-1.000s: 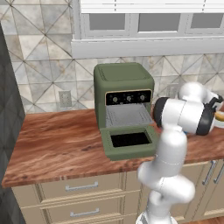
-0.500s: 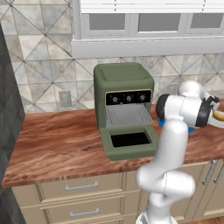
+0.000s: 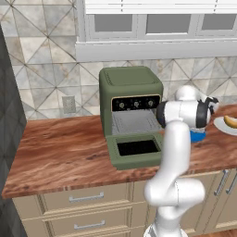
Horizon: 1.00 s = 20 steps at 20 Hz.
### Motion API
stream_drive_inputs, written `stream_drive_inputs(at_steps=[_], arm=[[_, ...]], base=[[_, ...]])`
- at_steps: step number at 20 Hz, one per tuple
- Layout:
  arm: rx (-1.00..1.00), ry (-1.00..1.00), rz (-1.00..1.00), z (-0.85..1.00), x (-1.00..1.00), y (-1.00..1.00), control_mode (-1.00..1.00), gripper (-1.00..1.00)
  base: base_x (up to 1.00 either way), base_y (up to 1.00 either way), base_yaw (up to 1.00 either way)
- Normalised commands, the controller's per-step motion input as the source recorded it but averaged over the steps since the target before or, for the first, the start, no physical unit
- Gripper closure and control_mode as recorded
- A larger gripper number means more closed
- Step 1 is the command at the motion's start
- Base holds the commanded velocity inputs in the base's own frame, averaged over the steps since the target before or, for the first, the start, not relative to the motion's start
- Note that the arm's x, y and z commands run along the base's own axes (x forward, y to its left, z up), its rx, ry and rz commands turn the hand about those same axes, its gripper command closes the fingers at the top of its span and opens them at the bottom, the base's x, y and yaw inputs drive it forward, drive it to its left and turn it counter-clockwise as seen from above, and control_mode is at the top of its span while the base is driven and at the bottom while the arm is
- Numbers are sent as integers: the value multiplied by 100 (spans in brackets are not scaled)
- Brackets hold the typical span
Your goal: Open the toaster oven door. Place the hotdog bun on the bottom tray in the toaster oven and place the chicken drumstick on the top tray.
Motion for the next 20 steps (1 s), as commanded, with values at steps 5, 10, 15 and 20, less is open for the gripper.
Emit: stream_drive_inputs(at_steps=[5, 10, 15, 20], arm=[[0, 22, 4, 3, 52, -7, -100, -100], [4, 25, 8, 0, 31, -25, -100, -100], [12, 22, 7, 2, 12, -41, -100, 100], [21, 16, 4, 25, 0, -44, -100, 100]], base=[[0, 0, 0], [0, 0, 0], [0, 0, 0], [0, 0, 0]])
